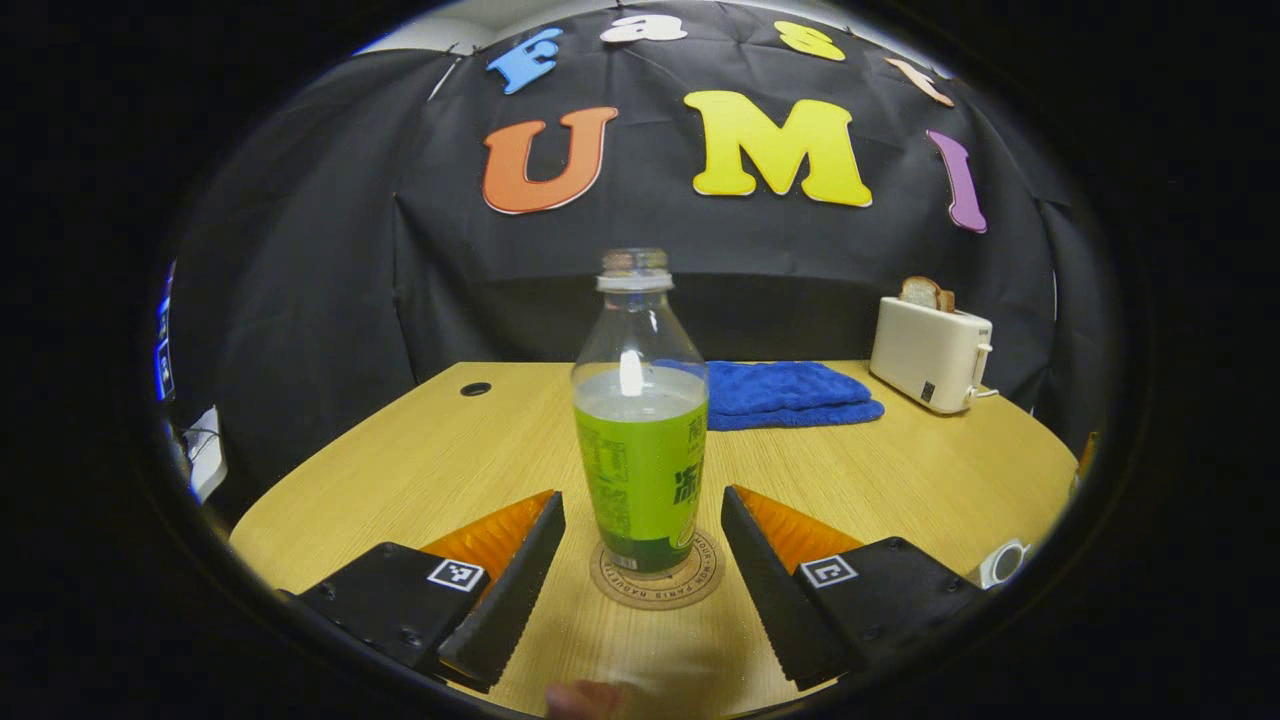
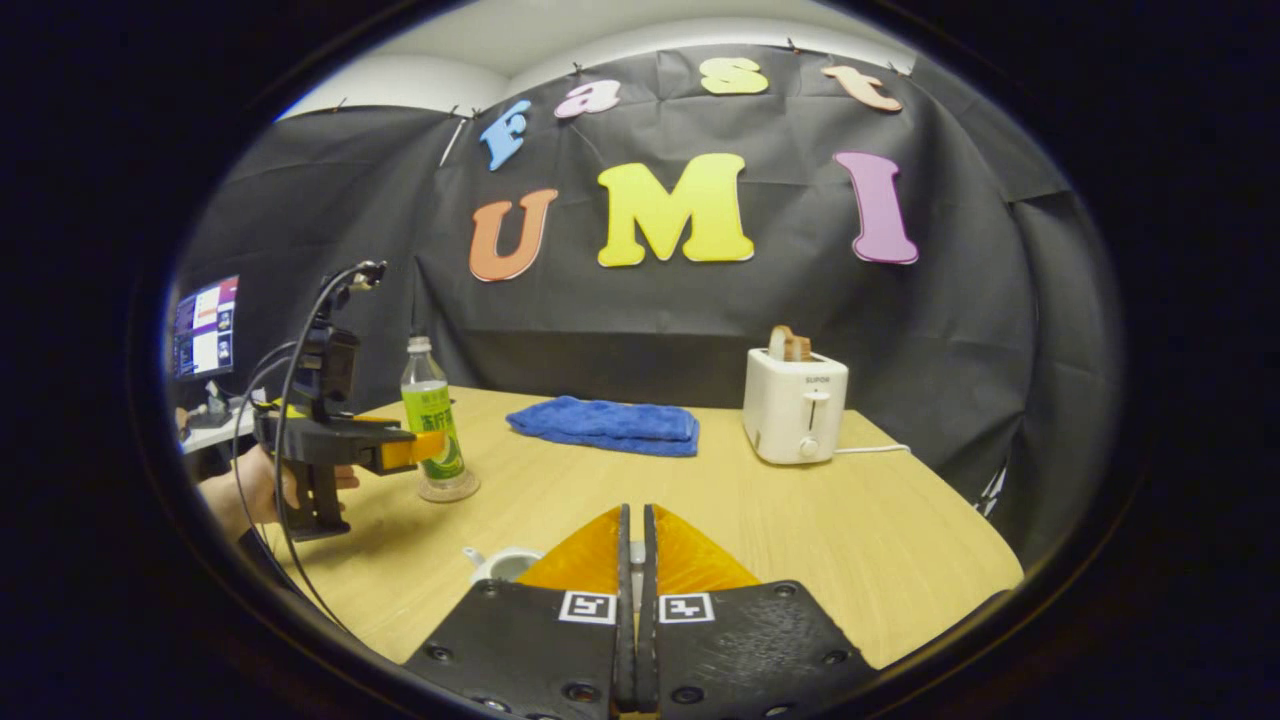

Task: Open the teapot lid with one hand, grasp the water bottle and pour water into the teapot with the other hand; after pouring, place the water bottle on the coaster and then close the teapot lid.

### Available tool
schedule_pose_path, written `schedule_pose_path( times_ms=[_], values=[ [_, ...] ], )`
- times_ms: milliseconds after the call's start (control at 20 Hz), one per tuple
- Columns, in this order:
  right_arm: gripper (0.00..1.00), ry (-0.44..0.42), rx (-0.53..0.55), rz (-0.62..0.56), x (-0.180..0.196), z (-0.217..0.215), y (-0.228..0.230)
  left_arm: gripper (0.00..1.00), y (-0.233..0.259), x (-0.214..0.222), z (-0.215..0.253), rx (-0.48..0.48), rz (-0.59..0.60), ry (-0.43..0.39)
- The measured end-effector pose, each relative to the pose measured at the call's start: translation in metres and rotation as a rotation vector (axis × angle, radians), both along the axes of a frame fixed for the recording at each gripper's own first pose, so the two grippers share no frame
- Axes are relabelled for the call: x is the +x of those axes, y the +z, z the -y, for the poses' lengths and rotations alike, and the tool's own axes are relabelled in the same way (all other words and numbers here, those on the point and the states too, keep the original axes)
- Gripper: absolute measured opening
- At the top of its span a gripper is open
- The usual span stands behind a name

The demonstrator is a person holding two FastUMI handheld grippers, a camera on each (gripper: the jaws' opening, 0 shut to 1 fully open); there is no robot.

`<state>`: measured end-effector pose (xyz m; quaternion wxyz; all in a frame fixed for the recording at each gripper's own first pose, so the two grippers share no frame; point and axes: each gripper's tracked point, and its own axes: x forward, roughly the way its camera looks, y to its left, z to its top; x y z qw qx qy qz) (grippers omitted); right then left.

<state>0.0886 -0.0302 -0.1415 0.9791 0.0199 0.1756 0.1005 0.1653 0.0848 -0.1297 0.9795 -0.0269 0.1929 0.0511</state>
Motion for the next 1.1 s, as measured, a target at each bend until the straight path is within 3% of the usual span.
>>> schedule_pose_path(
  times_ms=[550,1100],
  values=[
    [0.01,0.14,0.013,0.023,0.001,-0.07,-0.007,0.98,0.058,-0.099,-0.028,0.085,0.154,0.083],
    [0.01,0.149,0.012,-0.03,0.009,-0.082,-0.043,0.98,0.06,-0.125,-0.015,0.092,0.185,0.075]
  ],
)
